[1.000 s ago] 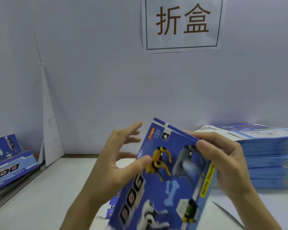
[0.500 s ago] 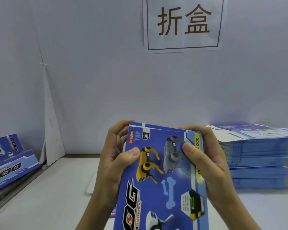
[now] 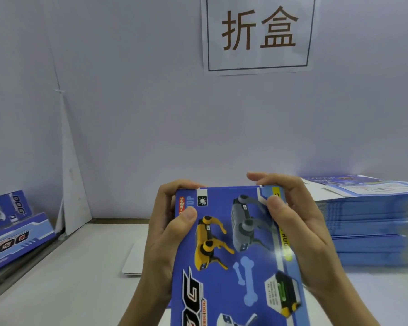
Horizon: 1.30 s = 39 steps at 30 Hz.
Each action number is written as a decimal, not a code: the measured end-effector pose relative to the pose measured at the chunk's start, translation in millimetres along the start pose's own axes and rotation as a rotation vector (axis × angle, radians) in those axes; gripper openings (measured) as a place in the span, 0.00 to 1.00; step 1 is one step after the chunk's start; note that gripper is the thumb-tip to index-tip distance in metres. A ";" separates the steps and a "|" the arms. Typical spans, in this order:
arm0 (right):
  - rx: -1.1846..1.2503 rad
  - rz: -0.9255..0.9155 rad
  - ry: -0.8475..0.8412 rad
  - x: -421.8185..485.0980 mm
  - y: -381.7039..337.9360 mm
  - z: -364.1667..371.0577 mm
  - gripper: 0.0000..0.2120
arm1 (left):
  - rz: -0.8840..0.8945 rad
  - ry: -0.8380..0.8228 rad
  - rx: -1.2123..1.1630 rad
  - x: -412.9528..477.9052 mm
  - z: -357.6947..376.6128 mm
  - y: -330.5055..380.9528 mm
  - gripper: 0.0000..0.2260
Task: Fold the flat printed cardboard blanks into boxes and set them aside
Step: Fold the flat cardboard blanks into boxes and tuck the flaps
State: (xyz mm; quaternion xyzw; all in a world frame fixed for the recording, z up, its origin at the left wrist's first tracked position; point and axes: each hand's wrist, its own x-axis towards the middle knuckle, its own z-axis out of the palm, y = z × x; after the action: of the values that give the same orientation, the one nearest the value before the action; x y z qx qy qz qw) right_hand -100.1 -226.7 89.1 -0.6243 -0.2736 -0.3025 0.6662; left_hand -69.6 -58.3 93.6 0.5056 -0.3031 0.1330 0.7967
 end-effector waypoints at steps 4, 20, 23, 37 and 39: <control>0.003 0.034 0.010 -0.3 0.1 -3.6 0.08 | -0.063 0.041 0.002 -3.1 4.5 -0.3 0.09; -0.077 0.056 0.030 -1.4 20.6 6.3 0.11 | -0.032 0.150 0.040 9.5 -11.0 0.1 0.14; -0.111 0.229 -0.143 0.6 26.8 -4.6 0.31 | 0.025 0.382 -0.034 10.6 -19.7 -3.0 0.06; -0.068 0.509 0.160 7.8 39.5 -16.8 0.14 | -0.271 -0.085 0.285 19.5 -28.3 -28.6 0.29; -0.022 0.591 0.064 8.5 37.4 -25.3 0.20 | -0.265 -0.103 0.415 15.0 -30.9 -29.7 0.33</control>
State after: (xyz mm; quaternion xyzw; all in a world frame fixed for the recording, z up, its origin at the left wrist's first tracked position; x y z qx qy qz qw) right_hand -66.9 -251.1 68.7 -0.6743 -0.0555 -0.1181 0.7268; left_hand -31.7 -45.8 71.9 0.6999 -0.2405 0.0609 0.6697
